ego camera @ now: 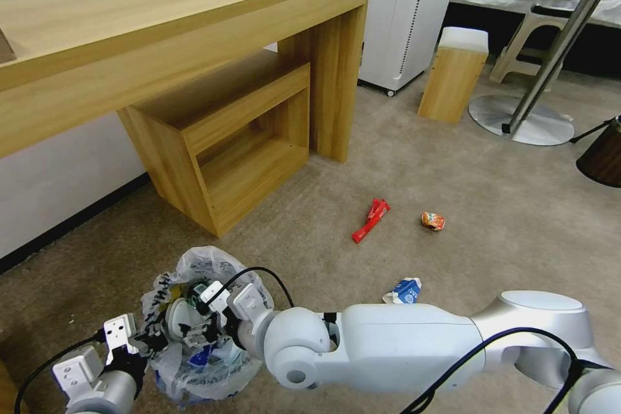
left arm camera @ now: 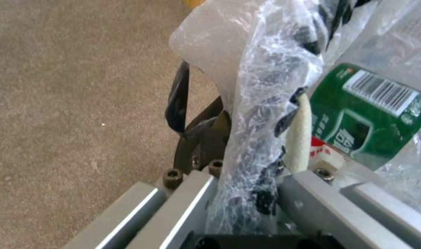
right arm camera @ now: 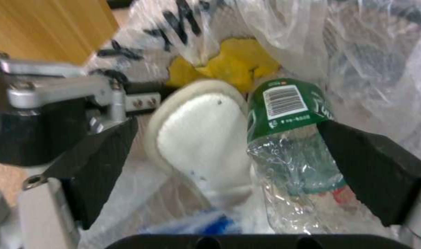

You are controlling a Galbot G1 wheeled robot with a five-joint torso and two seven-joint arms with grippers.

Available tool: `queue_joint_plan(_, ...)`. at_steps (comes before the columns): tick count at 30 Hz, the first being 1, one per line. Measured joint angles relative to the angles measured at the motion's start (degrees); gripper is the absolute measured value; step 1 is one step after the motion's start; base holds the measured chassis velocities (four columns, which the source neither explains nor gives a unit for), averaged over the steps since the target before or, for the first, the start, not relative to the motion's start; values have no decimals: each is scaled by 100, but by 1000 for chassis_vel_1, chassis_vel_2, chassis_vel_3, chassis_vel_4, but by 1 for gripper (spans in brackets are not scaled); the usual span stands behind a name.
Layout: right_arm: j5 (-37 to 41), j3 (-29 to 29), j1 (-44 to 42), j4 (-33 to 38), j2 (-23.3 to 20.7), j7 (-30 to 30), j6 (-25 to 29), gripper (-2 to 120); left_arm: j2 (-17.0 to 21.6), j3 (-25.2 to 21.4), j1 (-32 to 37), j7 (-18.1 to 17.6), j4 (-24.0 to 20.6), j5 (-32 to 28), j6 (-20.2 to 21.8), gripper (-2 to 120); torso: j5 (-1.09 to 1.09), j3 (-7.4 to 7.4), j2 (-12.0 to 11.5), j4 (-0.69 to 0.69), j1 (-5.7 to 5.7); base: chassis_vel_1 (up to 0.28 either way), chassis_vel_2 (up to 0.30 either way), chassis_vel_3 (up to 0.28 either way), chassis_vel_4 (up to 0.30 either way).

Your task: Pick up the trash bin and place the garbage on the floor into it.

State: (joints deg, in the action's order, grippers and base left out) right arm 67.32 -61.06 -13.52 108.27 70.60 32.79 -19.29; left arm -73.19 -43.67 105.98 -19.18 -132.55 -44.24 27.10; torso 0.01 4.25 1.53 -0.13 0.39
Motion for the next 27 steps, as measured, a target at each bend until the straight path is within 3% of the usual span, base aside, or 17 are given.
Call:
queue_joint_plan(19,-217,-367,148,-84,61,185,-498,100,9,31,-95,-1,76,-15,-8,0,-1,0,0,0,0,0,0,0,0)
queue_joint_plan(27,-45,-395,339,51,-176,314,-725,100,72,29,-218,-3,210,-56,-39,0,-1,0,-1,0,0,0,0,0,0)
